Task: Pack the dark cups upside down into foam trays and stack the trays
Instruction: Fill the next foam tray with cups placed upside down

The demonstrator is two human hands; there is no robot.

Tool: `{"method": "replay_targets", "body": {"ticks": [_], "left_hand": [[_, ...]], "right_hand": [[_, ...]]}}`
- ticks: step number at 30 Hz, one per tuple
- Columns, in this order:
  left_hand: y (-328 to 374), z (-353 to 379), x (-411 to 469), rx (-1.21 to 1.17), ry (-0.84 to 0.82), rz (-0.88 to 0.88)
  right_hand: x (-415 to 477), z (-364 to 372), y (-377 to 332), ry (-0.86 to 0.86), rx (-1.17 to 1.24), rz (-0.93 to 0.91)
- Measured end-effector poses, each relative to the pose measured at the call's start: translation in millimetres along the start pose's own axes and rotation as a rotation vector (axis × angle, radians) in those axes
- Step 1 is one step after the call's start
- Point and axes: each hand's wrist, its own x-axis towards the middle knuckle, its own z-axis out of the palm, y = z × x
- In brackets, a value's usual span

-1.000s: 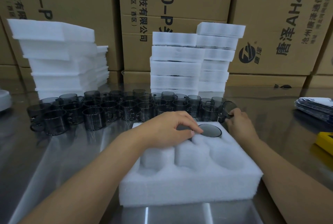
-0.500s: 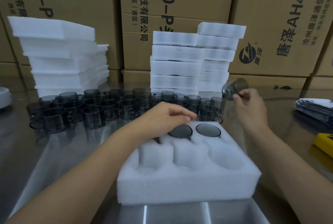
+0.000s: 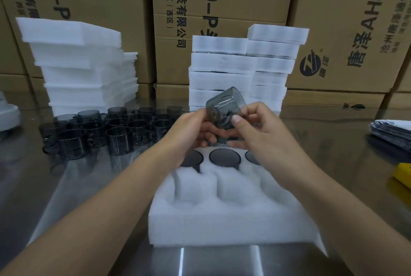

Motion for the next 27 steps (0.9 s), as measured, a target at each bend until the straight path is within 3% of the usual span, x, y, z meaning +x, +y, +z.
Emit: {"method": "replay_targets", "body": {"ticks": [5, 12, 27], "left_hand": [[4, 1, 2, -0.164, -0.019, -0.025], [1, 4, 0, -0.087, -0.001, -0.01], [-2, 1, 1, -0.076, -0.058, 0.036]], "right_hand": [[1, 2, 9, 0.045, -0.346, -0.204], [12, -4, 20, 0.102, -0.557, -0.338], [7, -7, 16, 0.115, -0.446, -0.219]]}}
